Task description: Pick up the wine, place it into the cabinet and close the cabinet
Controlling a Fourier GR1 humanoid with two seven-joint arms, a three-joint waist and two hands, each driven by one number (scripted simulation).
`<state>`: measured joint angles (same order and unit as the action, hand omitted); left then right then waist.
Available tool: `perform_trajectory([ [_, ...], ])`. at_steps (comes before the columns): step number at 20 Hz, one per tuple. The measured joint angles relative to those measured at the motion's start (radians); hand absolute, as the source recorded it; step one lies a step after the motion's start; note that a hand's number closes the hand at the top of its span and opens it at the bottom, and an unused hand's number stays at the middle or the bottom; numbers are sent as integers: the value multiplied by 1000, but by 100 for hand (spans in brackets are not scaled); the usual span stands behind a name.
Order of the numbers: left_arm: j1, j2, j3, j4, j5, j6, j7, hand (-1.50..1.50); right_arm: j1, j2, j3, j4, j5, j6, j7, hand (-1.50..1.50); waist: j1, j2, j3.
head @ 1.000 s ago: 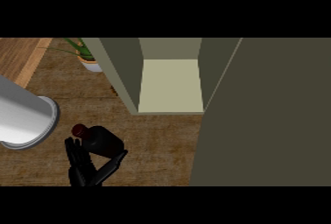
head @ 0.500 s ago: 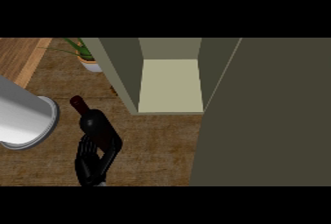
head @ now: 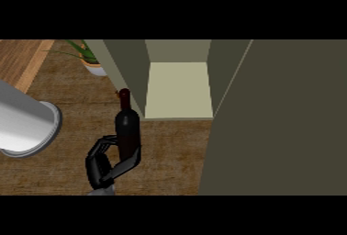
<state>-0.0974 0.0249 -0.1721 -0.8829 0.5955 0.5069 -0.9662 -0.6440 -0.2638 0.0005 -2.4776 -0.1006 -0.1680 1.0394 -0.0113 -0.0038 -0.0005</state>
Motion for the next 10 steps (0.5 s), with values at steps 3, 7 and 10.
perform_trajectory([
  [3, -22, 32, -41, -2, -44, -26, 13, 150, 19, 2, 0, 1, -3, 4, -8, -150, -3, 0, 1],
  [7, -70, 102, -137, -11, -102, -155, 73, 150, 17, 9, 7, 10, -2, 5, -21, -150, -9, -1, 1],
  [10, -95, 146, -168, -39, -126, -239, 81, 150, 20, 7, -6, 12, -6, 8, -27, -150, -4, -1, 1],
])
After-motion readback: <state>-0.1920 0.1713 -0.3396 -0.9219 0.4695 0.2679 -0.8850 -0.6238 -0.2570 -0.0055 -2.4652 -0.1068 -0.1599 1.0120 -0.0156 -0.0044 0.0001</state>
